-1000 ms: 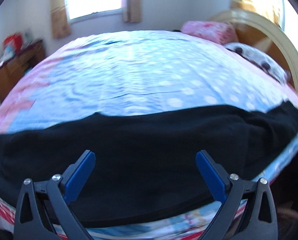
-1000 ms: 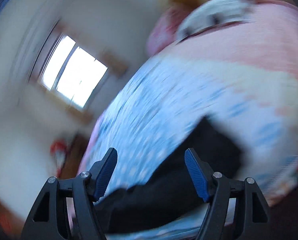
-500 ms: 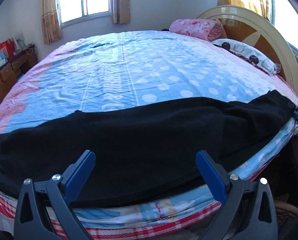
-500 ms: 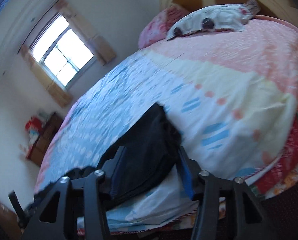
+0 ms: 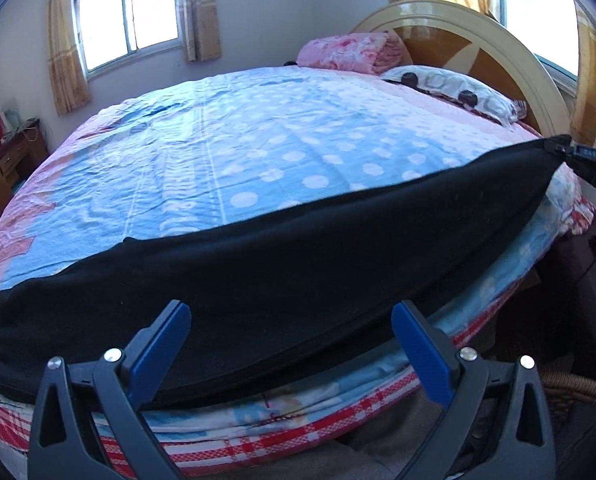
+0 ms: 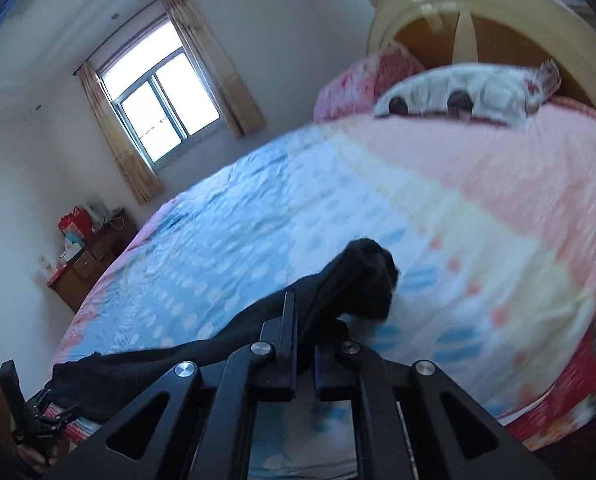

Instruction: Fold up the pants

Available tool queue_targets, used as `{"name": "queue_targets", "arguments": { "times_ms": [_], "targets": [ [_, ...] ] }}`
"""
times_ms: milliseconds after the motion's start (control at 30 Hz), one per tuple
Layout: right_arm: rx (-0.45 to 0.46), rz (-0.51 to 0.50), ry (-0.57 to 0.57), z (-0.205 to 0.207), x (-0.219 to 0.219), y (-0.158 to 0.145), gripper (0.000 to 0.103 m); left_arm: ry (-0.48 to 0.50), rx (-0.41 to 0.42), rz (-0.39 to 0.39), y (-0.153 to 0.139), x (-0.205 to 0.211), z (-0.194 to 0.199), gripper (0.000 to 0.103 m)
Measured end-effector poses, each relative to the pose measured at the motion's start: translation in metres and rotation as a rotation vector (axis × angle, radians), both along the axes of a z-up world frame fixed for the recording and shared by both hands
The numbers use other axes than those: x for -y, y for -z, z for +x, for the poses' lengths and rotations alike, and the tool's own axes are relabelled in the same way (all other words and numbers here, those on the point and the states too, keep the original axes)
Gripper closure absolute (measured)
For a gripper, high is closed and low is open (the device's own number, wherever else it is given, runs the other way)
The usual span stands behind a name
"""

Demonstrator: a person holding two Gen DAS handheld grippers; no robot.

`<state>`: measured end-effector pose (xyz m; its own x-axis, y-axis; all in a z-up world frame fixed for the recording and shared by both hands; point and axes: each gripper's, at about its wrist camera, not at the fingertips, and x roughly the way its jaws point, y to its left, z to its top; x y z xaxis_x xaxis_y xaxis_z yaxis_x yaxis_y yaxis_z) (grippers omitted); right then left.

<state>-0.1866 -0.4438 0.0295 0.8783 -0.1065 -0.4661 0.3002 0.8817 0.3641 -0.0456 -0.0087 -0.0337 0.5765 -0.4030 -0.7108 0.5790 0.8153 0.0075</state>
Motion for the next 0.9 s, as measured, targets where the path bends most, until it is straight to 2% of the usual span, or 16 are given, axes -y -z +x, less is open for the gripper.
{"name": "queue_targets", "arguments": {
  "times_ms": [67,167,233,300,333,367,400,467,533,600,667,733,800,900],
  "targets": [
    [-0.037,-0.028,0.018,0.001,0.007,0.006,0.098,0.023,-0.020,-0.004,0.004,0.001,-0.001,0.001],
    [-0.142,-0.021,-0.010,0.005,0.018,0.045,0.098,0.012,-0.036,0.001,0.011,0.000,-0.001,0.001],
    [-0.056,0.112,-0.028,-0.015,0.034,0.052,0.091,-0.009,-0.049,-0.004,0.012,-0.006,0.003,0.001],
    [0.026,0.342,0.036,-0.037,0.061,0.055,0.073,-0.027,-0.052,-0.026,0.011,-0.012,0.005,0.001],
    [0.063,0.432,0.100,-0.052,0.073,0.056,0.072,-0.037,-0.054,-0.035,0.011,-0.015,0.007,0.001],
    [0.079,0.442,0.160,-0.064,0.076,0.052,0.072,-0.043,-0.056,-0.039,0.011,-0.017,0.009,0.001],
    [0.089,0.394,0.215,-0.075,0.073,0.043,0.072,-0.054,-0.058,-0.040,0.011,-0.020,0.011,0.001],
    [0.100,0.294,0.221,-0.084,0.050,0.020,0.072,-0.073,-0.054,-0.048,0.012,-0.023,0.014,0.001],
    [0.101,0.301,0.066,-0.070,0.015,0.001,0.072,-0.100,-0.049,-0.072,0.011,-0.026,0.016,0.001],
    [0.036,0.338,-0.151,-0.037,-0.031,-0.001,0.072,-0.129,-0.056,-0.095,0.012,-0.030,0.019,0.001],
    [-0.036,0.409,-0.349,-0.003,-0.082,0.015,0.072,-0.147,-0.083,-0.119,0.014,-0.035,0.020,0.001],
    [-0.115,0.543,-0.504,0.031,-0.126,0.046,0.072,-0.164,-0.097,-0.128,0.015,-0.042,0.021,0.001],
    [-0.196,0.625,-0.561,0.057,-0.156,0.081,0.072,-0.179,-0.094,-0.140,0.014,-0.050,0.019,0.001],
    [-0.330,0.681,-0.559,0.081,-0.177,0.121,0.072,-0.197,-0.087,-0.156,0.015,-0.056,0.019,0.001]
  ]
}}
